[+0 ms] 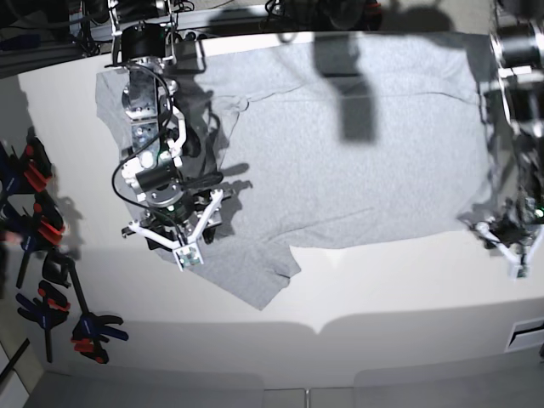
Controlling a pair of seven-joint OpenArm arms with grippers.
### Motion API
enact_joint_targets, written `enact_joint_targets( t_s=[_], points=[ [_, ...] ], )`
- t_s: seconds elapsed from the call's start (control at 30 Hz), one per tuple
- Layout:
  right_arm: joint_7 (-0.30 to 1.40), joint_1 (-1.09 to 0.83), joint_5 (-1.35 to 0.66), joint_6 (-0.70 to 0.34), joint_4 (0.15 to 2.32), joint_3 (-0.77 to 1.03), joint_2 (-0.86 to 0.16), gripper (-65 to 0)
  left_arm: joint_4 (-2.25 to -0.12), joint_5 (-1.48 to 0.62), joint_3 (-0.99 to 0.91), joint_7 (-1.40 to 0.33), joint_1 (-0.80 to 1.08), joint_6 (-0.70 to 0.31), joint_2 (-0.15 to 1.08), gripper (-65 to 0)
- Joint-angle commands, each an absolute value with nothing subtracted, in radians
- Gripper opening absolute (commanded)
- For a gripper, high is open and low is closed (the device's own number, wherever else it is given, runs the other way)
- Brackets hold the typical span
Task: Fold the T-shirt properly
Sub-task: 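Move both grippers to the shirt's side edges and grasp them, then lift the grasped side edges and fold them toward the collar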
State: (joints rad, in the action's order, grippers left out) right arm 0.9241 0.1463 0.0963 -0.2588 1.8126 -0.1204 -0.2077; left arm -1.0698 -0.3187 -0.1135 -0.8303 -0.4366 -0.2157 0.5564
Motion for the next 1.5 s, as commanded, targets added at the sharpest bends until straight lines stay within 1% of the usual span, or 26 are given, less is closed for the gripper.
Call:
enact_joint_targets(
  t_s=[0.0,0.07,0.17,0.27,0.37,0.43,0.57,0.63,0.7,0.73,0.77,0.87,1.0,1.17,1.33,1.47],
  points=[
    [0.899,0.169,0.097,-0.259,1.828,-0.116,-0.21,-35.5,-1.013,-0.327,-0.118,-0.803,-0.498,-0.234,0.577,-42.8],
    [0.9,0.169,0.096,-0.259,1.828,-0.116,-0.21,-35.5,-0.855,-0.315,-0.118,-0.782,-0.564,-0.237,0.577,-42.8],
    [0.901,0.169,0.096,-0.259,1.828,-0.116,-0.21,-35.5,-0.63,-0.315,-0.118,-0.677,-0.624,-0.237,0.574,-42.8],
    [0.902,0.169,0.096,-0.268,1.828,-0.116,-0.21,-35.5,-0.461,-0.32,-0.118,-0.598,-0.657,-0.237,0.568,-42.8],
    [0.901,0.169,0.096,-0.278,1.828,-0.116,-0.21,-35.5,-0.375,-0.345,-0.118,-0.582,-0.662,-0.237,0.556,-42.8],
    [0.901,0.169,0.096,-0.278,1.828,-0.116,-0.21,-35.5,-0.348,-0.376,-0.118,-0.609,-0.662,-0.255,0.551,-42.8],
    [0.902,0.169,0.096,-0.278,1.828,-0.116,-0.21,-35.5,-0.347,-0.45,-0.118,-0.714,-0.662,-0.387,0.546,-43.6],
    [0.902,0.169,0.096,-0.278,1.828,-0.116,-0.21,-35.5,-0.347,-0.475,-0.118,-0.73,-0.662,-0.415,0.546,-47.8],
    [0.899,0.169,0.096,-0.278,1.828,-0.116,-0.21,-35.5,-0.347,-0.48,-0.118,-0.732,-0.662,-0.424,0.546,-55.8],
    [0.893,0.169,0.096,-0.278,1.828,-0.116,-0.21,-35.5,-0.347,-0.48,-0.118,-0.728,-0.662,-0.424,0.547,-61.8],
    [0.877,0.169,0.096,-0.278,1.827,-0.116,-0.21,-35.5,-0.347,-0.48,-0.118,-0.725,-0.662,-0.424,0.548,-65.0],
    [0.817,0.176,0.094,-0.277,1.789,-0.116,-0.21,-35.6,-0.347,-0.481,-0.118,-0.707,-0.662,-0.423,0.549,-65.0],
    [0.735,0.235,0.093,-0.262,1.593,-0.101,-0.21,-35.6,-0.347,-0.484,-0.118,-0.719,-0.662,-0.423,0.549,-65.0],
    [0.682,0.435,0.091,-0.261,1.209,-0.077,-0.21,-35.6,-0.347,-0.484,-0.118,-0.735,-0.662,-0.423,0.549,-65.0],
    [0.701,0.674,0.015,-0.262,0.836,-0.057,-0.211,-35.6,-0.347,-0.506,-0.118,-0.733,-0.663,-0.423,0.549,-65.0],
    [0.697,0.796,0.025,-0.263,0.631,-0.034,-0.215,-35.6,-0.347,-0.509,-0.118,-0.733,-0.663,-0.424,0.549,-65.0]
  ],
)
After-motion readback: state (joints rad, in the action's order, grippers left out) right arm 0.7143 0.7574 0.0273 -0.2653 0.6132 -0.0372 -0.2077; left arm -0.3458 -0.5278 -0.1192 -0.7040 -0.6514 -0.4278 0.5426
